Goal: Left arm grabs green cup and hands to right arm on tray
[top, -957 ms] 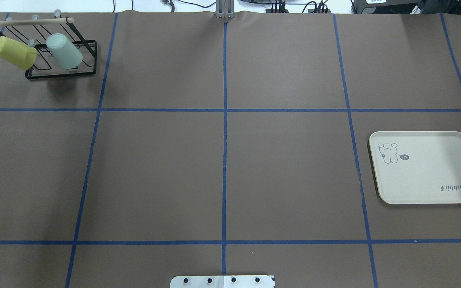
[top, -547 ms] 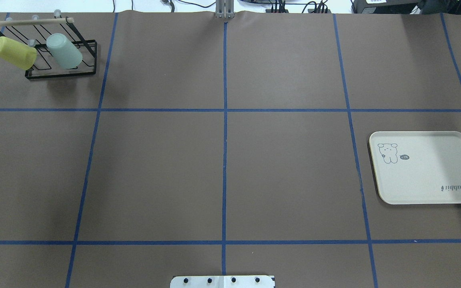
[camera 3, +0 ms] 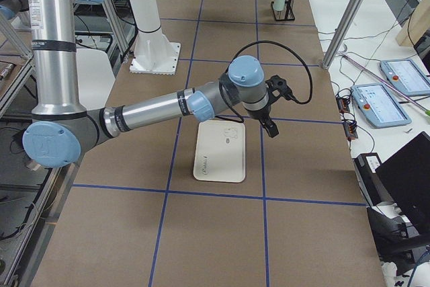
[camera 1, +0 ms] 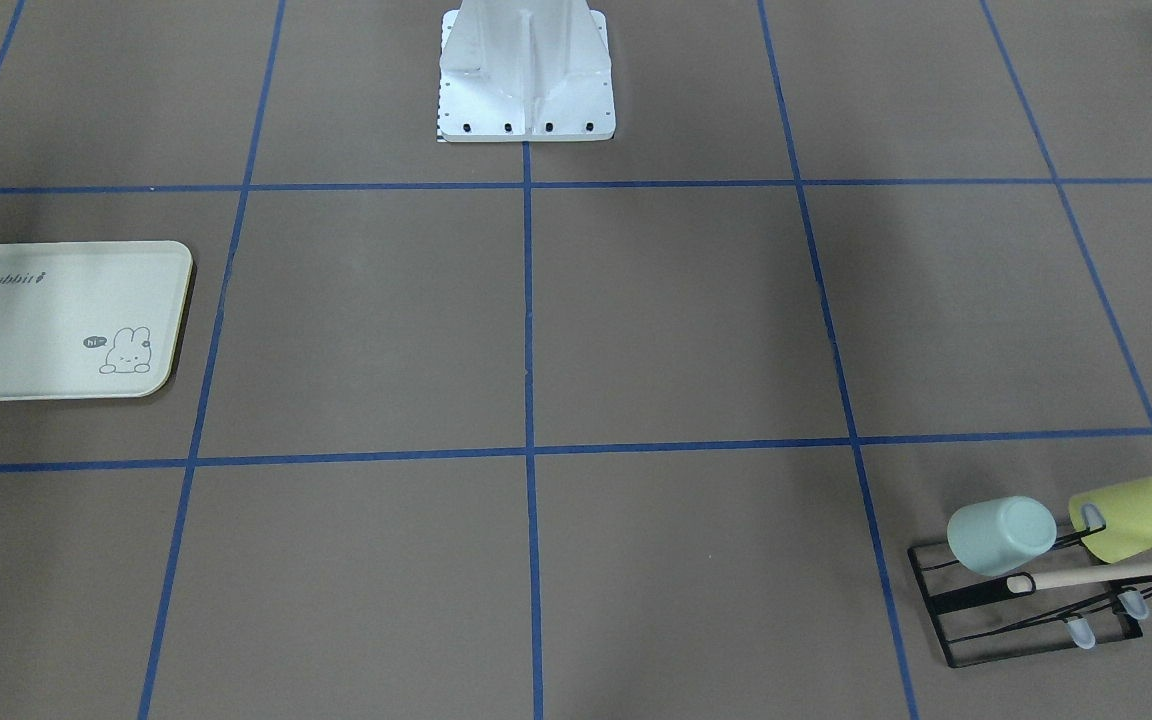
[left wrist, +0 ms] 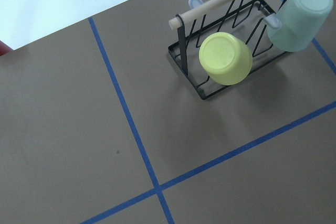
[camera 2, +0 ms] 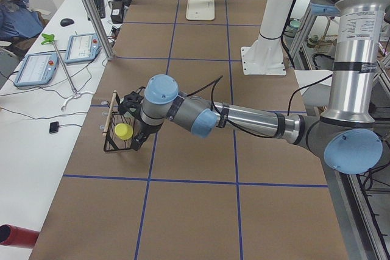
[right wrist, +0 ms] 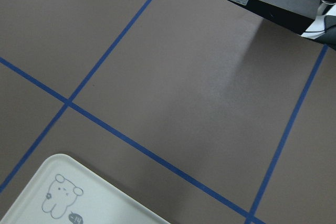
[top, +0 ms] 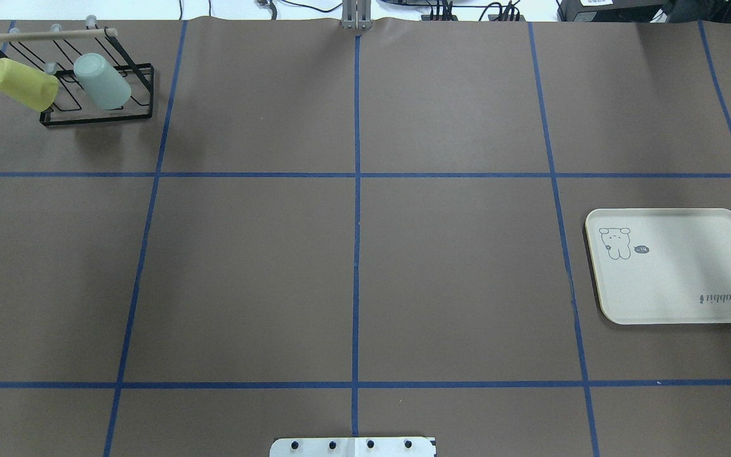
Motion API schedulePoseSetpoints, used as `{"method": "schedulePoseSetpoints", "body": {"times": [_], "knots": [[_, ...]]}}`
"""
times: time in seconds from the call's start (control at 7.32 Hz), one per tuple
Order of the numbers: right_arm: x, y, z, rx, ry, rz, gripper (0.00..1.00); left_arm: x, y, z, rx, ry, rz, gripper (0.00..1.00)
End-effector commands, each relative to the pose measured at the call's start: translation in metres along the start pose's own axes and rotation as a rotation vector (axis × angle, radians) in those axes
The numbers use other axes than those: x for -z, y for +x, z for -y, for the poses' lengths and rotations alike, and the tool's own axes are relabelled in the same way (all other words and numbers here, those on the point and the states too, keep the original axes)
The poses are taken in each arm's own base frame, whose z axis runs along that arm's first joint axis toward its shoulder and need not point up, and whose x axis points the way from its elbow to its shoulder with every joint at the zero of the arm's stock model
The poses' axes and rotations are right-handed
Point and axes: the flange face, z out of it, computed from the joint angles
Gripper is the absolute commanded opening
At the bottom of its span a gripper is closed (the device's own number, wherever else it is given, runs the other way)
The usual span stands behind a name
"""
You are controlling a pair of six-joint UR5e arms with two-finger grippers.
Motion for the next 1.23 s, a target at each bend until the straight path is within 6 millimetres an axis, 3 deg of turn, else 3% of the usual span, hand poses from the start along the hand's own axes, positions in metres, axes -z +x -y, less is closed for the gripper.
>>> {"method": "schedulePoseSetpoints", "body": {"times": [0.0,0.14,0.27,0.41,0.55,0.82,0.96,1.09], "knots": [[-0.029,-0.058,0.041,-0.075,-0.017,0.06,0.99,-0.042,0.08,0.062,0.083,0.006,-0.085,1.0],[-0.04,-0.083,0.061,-0.103,-0.022,0.081,0.99,-0.054,0.099,0.069,0.104,-0.01,-0.106,1.0],[-0.052,-0.109,0.078,-0.125,-0.022,0.082,0.99,-0.061,0.101,0.072,0.118,0.003,-0.04,1.0],[-0.063,-0.128,0.091,-0.153,-0.016,0.061,0.99,-0.081,0.124,0.098,0.149,0.007,-0.012,1.0],[-0.069,-0.139,0.095,-0.139,-0.018,0.063,0.99,-0.106,0.135,0.123,0.197,-0.004,-0.017,1.0],[-0.07,-0.147,0.101,-0.127,-0.016,0.072,0.99,-0.159,0.165,0.149,0.171,-0.046,0.008,1.0],[-0.074,-0.151,0.1,-0.13,-0.023,0.076,0.99,-0.176,0.167,0.167,0.177,-0.063,0.011,1.0],[-0.075,-0.157,0.103,-0.133,-0.021,0.082,0.99,-0.194,0.175,0.167,0.172,-0.089,0.009,1.0]]}}
